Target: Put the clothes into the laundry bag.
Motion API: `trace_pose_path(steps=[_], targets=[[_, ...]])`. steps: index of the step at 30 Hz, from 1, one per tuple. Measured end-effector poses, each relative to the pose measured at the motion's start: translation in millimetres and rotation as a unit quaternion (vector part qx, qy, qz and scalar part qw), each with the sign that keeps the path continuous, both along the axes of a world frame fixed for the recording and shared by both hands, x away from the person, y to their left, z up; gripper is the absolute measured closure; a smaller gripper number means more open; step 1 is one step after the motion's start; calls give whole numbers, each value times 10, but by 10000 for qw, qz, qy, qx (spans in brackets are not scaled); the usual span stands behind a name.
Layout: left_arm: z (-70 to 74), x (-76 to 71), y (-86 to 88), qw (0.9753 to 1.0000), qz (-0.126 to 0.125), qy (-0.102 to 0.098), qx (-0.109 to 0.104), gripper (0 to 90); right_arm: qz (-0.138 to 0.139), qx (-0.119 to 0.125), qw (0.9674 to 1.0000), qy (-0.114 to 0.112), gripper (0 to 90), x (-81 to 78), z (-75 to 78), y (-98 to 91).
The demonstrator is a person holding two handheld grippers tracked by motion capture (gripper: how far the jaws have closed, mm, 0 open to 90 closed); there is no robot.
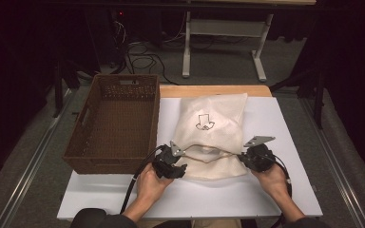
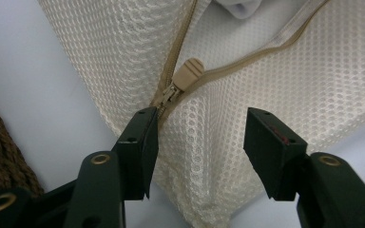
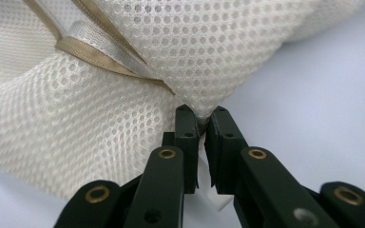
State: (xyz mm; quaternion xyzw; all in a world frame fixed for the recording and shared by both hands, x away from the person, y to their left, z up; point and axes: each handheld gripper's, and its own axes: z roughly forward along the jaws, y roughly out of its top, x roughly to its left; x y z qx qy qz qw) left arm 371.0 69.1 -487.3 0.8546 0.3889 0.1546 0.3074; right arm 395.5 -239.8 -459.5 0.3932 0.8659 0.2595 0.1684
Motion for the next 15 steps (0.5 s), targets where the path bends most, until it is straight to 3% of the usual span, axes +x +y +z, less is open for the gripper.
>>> trace_pose_path(steps=[2,4,7,9,10,15], targets=[[-23,1,1,10000,-13,32,37,464,-143,33,9996,224,849,-43,7,-88],[-52,3,-2,9999,-14,86,71,465,-299,-98,9986,417,848,-45,-65,-182],[-68,5,-1,9999,-17,111,64,469,-417,-99,9976,545,846,8,-168,-257],[-76,15,-5,9999,-27,162,53,477,-452,-55,9977,501,846,47,-181,-270],[-82,21,-9,9998,-47,187,56,488,-476,-160,9978,441,846,72,-183,-253],[-133,71,-2,9989,-104,437,-105,663,-625,-351,9972,227,829,186,-196,-188]])
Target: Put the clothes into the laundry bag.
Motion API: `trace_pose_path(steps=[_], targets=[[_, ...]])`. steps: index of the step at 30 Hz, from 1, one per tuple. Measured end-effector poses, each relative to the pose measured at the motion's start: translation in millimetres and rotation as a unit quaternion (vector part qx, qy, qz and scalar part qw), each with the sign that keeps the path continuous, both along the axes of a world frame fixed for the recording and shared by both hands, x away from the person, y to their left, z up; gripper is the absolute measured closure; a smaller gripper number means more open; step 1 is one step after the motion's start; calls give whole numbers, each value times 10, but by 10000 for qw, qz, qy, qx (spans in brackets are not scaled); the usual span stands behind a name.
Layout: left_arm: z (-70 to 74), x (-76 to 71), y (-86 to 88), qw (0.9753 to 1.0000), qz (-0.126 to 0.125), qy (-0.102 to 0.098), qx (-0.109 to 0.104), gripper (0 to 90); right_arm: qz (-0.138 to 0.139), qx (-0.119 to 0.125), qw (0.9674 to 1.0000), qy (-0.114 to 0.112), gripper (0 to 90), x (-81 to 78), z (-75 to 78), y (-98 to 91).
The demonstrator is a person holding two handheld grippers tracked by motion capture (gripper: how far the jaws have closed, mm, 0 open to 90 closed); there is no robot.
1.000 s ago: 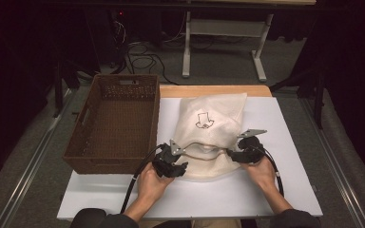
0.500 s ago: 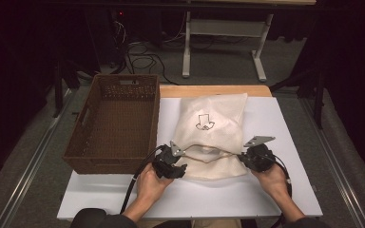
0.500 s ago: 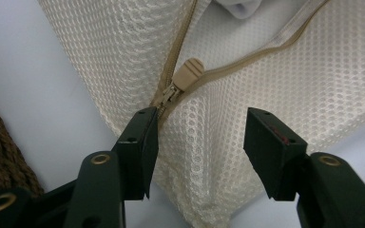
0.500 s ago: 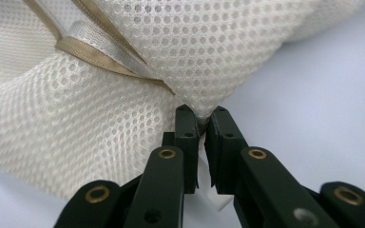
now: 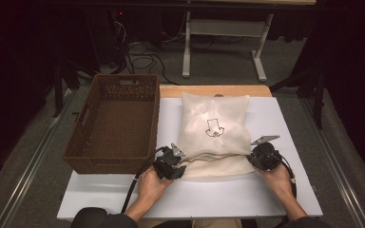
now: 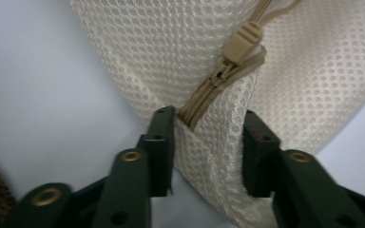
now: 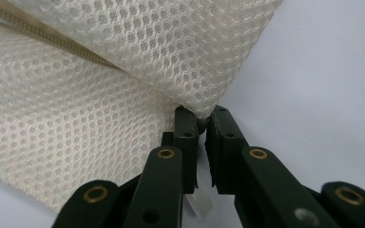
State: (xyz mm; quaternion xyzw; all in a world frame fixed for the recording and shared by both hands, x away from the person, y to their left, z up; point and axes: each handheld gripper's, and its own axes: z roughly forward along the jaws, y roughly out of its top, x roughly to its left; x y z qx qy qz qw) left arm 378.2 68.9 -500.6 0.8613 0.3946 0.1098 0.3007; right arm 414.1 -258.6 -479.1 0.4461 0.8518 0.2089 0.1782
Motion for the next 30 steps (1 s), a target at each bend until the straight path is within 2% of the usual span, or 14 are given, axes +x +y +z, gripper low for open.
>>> trace_pose_path(steps=[2,4,6,9,11,14,20,23,26,28,30], targets=[[-6,8,0,10000,-32,47,-37,723,-55,7,10000,-58,767,7,7,12],[-1,1,-3,10000,-82,4,9,765,-96,65,9998,-133,648,-22,35,9],[5,-6,1,9999,-96,-30,62,773,-111,203,9988,-432,582,-102,113,28],[25,-31,10,9996,-73,-169,216,776,96,415,9953,-867,566,-230,266,110],[39,-50,16,9993,-58,-216,292,777,359,588,9916,-1093,605,-301,367,199],[57,-78,20,9989,-60,-263,386,781,553,777,9890,-1132,666,-308,442,310],[62,-88,30,9988,-99,-258,403,796,555,1143,9860,-1076,687,-219,486,376],[42,-77,14,9987,-169,-226,415,821,585,1140,9859,-1080,734,-189,538,427],[28,-72,12,9989,-170,-206,386,831,618,1035,9870,-1066,766,-131,618,501],[25,-66,27,9991,-163,-186,332,832,672,1067,9860,-1091,771,-113,681,540],[20,-55,39,9994,-159,-151,283,831,760,1143,9836,-1168,771,-114,759,568]])
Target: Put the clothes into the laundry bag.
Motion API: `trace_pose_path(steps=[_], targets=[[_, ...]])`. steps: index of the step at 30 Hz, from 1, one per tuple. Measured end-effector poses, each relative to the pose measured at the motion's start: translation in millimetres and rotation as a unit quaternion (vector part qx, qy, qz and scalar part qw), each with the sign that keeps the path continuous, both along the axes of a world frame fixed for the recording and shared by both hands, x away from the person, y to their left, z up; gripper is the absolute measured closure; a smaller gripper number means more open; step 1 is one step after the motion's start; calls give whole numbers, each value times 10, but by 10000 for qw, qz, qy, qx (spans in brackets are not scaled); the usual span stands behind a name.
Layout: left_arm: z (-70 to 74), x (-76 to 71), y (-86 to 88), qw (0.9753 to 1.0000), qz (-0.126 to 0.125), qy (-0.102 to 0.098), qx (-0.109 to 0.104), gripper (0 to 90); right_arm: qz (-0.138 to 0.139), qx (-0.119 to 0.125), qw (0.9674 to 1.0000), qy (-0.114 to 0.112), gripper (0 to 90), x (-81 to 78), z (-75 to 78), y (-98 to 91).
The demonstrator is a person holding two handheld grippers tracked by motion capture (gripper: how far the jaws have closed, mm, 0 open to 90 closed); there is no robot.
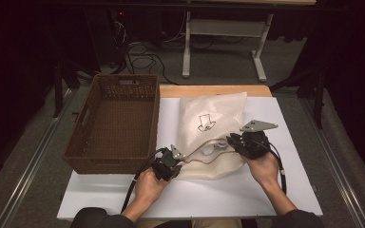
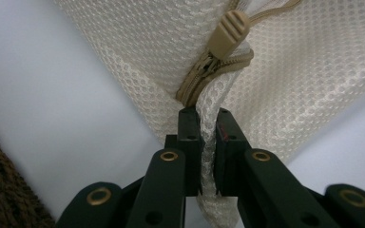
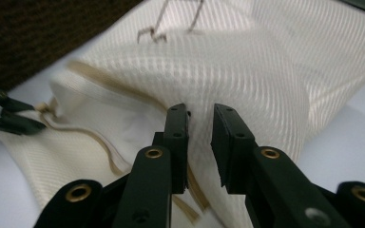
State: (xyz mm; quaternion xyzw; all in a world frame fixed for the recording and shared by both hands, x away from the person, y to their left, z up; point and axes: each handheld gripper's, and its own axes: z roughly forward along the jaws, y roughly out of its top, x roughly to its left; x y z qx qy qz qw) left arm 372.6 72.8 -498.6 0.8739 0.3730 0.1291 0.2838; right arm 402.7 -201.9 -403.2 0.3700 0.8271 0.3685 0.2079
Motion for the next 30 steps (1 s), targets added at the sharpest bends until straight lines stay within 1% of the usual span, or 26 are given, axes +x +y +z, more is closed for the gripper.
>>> trace_pose_path(steps=[1,2,3,4,5,6,7,8,10,12,14,16,17,18,19,20,21,23,24,26,28,30], targets=[[-1,2,2,10000,-7,12,-6,831,35,57,10000,12,771,-19,49,17],[-4,3,-1,10000,-11,11,-4,830,34,41,10000,-1,770,-36,82,34],[-6,3,-3,10000,-10,10,-7,829,64,-32,10000,-53,767,-41,105,54],[-6,4,-3,10000,-12,7,-16,827,64,-62,10000,-46,765,-37,107,70],[-5,4,-2,10000,-14,5,-36,825,72,-140,9999,8,761,-23,96,95],[-2,2,0,10000,-15,-11,-57,819,83,-236,9997,38,758,5,72,119],[6,-2,4,10000,-12,-35,-67,810,62,-285,9995,113,758,39,36,139],[16,-7,9,9999,-6,-58,-93,797,43,-314,9993,205,757,84,-11,151],[35,-15,21,9997,19,-117,-192,764,-44,-312,9984,461,751,172,-137,162],[53,-18,31,9995,25,-153,-281,729,-125,-410,9970,644,743,247,-291,161],[62,-16,37,9994,12,-146,-320,702,-225,-532,9948,845,741,300,-449,144],[69,-21,38,9993,12,-165,-327,673,-279,-546,9936,952,739,327,-573,112],[79,-31,39,9991,38,-226,-352,656,-326,-520,9930,1010,738,336,-626,96],[90,-36,43,9988,51,-260,-406,633,-333,-511,9927,1043,738,338,-666,76],[104,-41,48,9985,62,-262,-480,624,-365,-541,9925,1030,737,328,-687,73],[113,-45,51,9982,75,-264,-531,612,-340,-585,9927,996,734,314,-712,65],[122,-49,53,9979,84,-281,-580,599,-338,-662,9918,1037,733,305,-732,60],[125,-50,51,9978,97,-283,-592,579,-376,-967,9885,1098,730,285,-817,37],[122,-48,50,9977,111,-278,-602,571,-353,-978,9885,1094,729,277,-848,12],[115,-34,55,9975,135,-280,-628,558,-382,-833,9892,1142,726,285,-854,-24],[111,-27,57,9975,162,-276,-637,547,-363,-870,9890,1138,724,288,-853,-19],[110,-23,64,9969,212,-285,-708,539,-338,-914,9889,1122,720,300,-856,-24]])
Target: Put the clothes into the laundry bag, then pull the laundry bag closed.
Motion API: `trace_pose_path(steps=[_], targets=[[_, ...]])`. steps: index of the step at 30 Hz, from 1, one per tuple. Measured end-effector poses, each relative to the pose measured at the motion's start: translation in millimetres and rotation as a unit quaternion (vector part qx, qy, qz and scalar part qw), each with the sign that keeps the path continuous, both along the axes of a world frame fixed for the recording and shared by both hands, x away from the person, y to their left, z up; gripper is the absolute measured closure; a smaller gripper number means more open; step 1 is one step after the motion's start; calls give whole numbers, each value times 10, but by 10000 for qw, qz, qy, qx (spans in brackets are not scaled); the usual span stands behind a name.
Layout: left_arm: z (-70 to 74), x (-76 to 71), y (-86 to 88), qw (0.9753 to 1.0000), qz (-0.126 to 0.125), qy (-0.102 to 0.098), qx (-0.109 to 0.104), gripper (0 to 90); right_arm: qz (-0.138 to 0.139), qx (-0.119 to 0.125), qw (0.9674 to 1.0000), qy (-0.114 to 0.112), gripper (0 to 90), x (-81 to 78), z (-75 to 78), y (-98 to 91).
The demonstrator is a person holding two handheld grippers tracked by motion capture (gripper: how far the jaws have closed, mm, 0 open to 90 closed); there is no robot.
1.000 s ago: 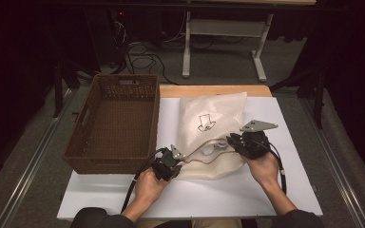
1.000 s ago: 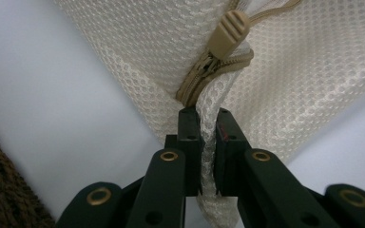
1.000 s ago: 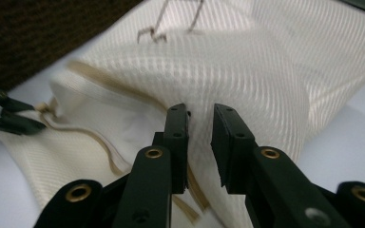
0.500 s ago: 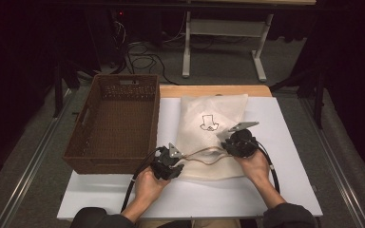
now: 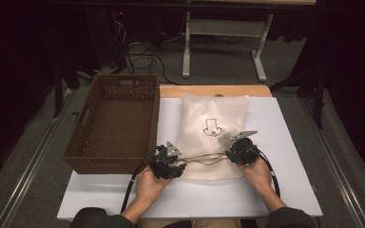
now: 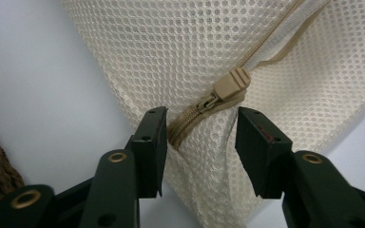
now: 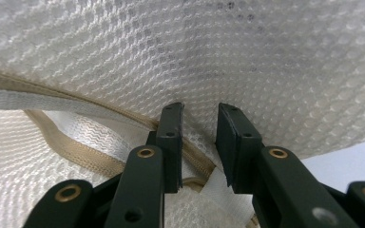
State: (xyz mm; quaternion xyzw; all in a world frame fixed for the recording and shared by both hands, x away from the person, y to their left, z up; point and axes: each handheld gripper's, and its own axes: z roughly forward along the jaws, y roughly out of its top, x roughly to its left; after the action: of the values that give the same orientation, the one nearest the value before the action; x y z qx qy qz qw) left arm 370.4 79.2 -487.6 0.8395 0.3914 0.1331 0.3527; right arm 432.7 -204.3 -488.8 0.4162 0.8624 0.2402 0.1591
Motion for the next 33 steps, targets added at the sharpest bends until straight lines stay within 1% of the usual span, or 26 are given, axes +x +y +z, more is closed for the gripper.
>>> trace_pose_path(steps=[2,4,6,10,12,13,16,18,20,21,23,24,26,27,28,29,30,31,32,33], targets=[[7,1,9,10000,18,-10,-29,538,-12,81,10000,39,714,22,-2,-30],[12,5,24,9999,71,1,-125,542,-4,137,9999,65,715,52,-7,-57],[16,10,40,9998,86,19,-187,548,26,122,9999,50,716,77,-5,-70],[45,10,87,9989,228,77,-413,584,31,125,9999,-9,729,106,-15,-94],[51,16,103,9985,255,103,-476,584,42,55,10000,-53,738,113,-19,-104],[51,17,105,9984,270,111,-491,582,42,87,10000,-22,738,119,-20,-113],[35,21,83,9983,334,122,-465,573,59,96,9999,-18,738,117,-18,-119],[26,27,67,9981,402,132,-455,564,41,109,9999,-55,737,110,-24,-124],[5,46,56,9980,483,164,-372,557,2,88,9999,-68,734,92,-24,-128],[-3,45,40,9983,508,127,-262,558,14,90,10000,-37,733,79,-20,-129],[-18,36,-9,9988,490,70,-23,583,1,-6,10000,-76,730,46,-14,-117],[-26,42,-24,9988,488,77,14,589,9,-75,9999,-121,730,32,-11,-102],[-57,85,-27,9986,511,151,-2,595,30,-242,9996,-163,728,6,4,-63],[-75,106,-20,9983,518,259,-27,599,31,-275,9994,-187,724,-10,11,-44],[-84,112,-23,9983,508,286,-6,614,59,-262,9994,-202,716,-21,16,-40],[-91,106,-37,9985,487,244,68,620,54,-211,9996,-197,706,-32,26,-39],[-106,110,-46,9984,485,270,111,626,71,-125,9997,-195,698,-50,42,-46],[-118,118,-47,9982,488,319,127,634,71,28,9997,-214,693,-82,72,-49],[-123,122,-46,9982,497,290,156,640,101,132,9995,-270,695,-117,108,-49],[-124,122,-51,9982,500,317,135,644,128,199,9993,-304,699,-150,141,-46]])
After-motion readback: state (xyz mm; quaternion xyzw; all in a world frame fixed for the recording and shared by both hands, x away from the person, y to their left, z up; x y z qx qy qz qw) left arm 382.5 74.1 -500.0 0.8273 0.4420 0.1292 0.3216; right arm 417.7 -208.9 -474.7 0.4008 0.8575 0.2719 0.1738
